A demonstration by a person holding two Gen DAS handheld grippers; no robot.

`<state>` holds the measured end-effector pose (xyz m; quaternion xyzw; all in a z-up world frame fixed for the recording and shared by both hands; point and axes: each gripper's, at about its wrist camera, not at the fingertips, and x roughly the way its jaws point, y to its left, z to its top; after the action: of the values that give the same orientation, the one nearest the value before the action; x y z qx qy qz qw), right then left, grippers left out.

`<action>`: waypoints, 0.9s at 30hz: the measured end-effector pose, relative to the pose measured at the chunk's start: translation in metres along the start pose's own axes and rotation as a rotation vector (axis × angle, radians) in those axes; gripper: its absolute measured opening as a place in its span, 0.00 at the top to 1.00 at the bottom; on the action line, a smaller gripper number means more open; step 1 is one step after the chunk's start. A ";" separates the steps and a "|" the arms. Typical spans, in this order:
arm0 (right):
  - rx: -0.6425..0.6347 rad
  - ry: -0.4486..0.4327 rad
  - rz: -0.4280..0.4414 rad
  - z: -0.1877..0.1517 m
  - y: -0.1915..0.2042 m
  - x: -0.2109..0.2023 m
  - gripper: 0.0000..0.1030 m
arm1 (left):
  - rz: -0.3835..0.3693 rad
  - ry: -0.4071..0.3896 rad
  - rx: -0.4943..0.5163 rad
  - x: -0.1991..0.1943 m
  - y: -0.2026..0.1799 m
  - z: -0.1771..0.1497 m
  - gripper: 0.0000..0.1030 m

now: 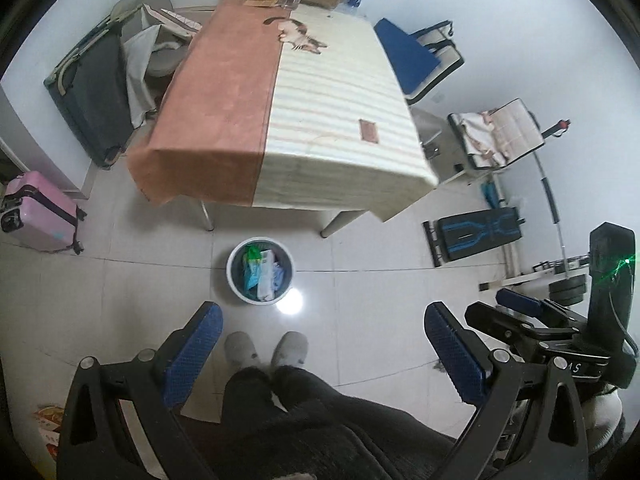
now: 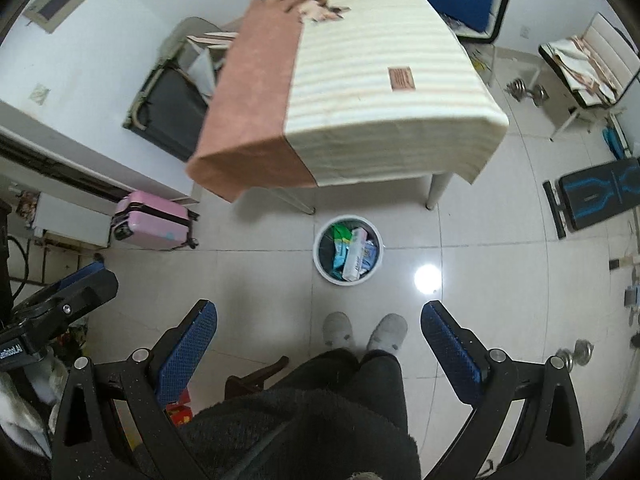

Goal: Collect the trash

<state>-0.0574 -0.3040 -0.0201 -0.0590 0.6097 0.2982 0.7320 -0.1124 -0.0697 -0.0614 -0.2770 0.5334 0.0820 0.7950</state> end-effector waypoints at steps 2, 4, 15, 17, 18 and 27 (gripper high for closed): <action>-0.008 -0.011 0.017 -0.002 0.006 -0.016 0.00 | -0.012 -0.008 -0.001 -0.007 -0.003 -0.001 0.00; -0.014 -0.021 0.023 -0.002 0.010 -0.020 0.00 | -0.021 -0.012 0.000 -0.012 -0.005 -0.003 0.00; -0.061 -0.018 0.037 -0.007 0.025 -0.047 0.00 | -0.040 -0.036 0.003 -0.043 -0.016 -0.009 0.00; -0.059 -0.019 0.037 -0.006 0.025 -0.048 0.00 | -0.038 -0.041 0.000 -0.046 -0.017 -0.011 0.00; -0.059 -0.019 0.037 -0.006 0.026 -0.048 0.00 | -0.038 -0.045 -0.004 -0.048 -0.017 -0.012 0.00; -0.063 -0.016 0.036 -0.006 0.025 -0.049 0.00 | -0.031 -0.044 -0.016 -0.051 -0.021 -0.016 0.00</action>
<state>-0.0789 -0.3043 0.0310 -0.0685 0.5950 0.3308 0.7293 -0.1377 -0.0872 -0.0132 -0.2896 0.5106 0.0798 0.8056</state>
